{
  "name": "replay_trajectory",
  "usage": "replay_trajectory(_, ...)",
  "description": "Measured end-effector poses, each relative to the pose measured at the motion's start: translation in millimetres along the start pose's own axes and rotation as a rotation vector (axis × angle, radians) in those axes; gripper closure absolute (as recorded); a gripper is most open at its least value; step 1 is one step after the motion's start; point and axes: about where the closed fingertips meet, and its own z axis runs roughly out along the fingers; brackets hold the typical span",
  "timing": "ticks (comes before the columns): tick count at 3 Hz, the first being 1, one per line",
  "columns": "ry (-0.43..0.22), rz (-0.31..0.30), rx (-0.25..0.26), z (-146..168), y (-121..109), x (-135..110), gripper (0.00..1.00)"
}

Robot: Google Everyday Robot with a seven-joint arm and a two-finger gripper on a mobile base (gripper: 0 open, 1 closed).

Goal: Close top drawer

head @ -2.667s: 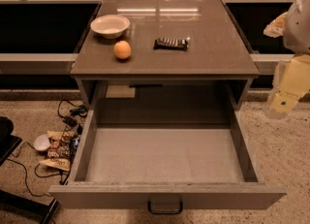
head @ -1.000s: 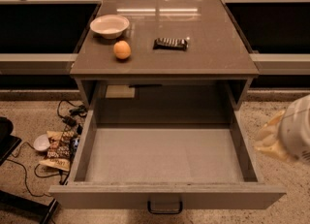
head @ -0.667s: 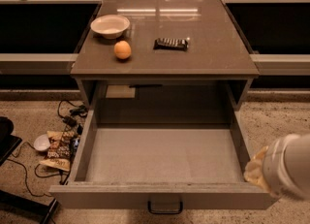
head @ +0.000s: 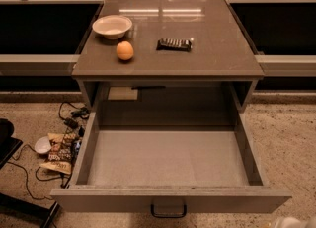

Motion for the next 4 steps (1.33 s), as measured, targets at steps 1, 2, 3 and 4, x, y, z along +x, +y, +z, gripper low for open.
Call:
replay_trajectory(1, 0.019, 0.005, -0.026, 11, 14, 12, 1.0)
replay_trajectory(2, 0.019, 0.005, -0.026, 11, 14, 12, 1.0)
replay_trajectory(3, -0.036, -0.023, -0.055, 40, 14, -9, 1.0)
replay_trajectory(4, -0.155, -0.066, -0.085, 73, 4, -47, 1.0)
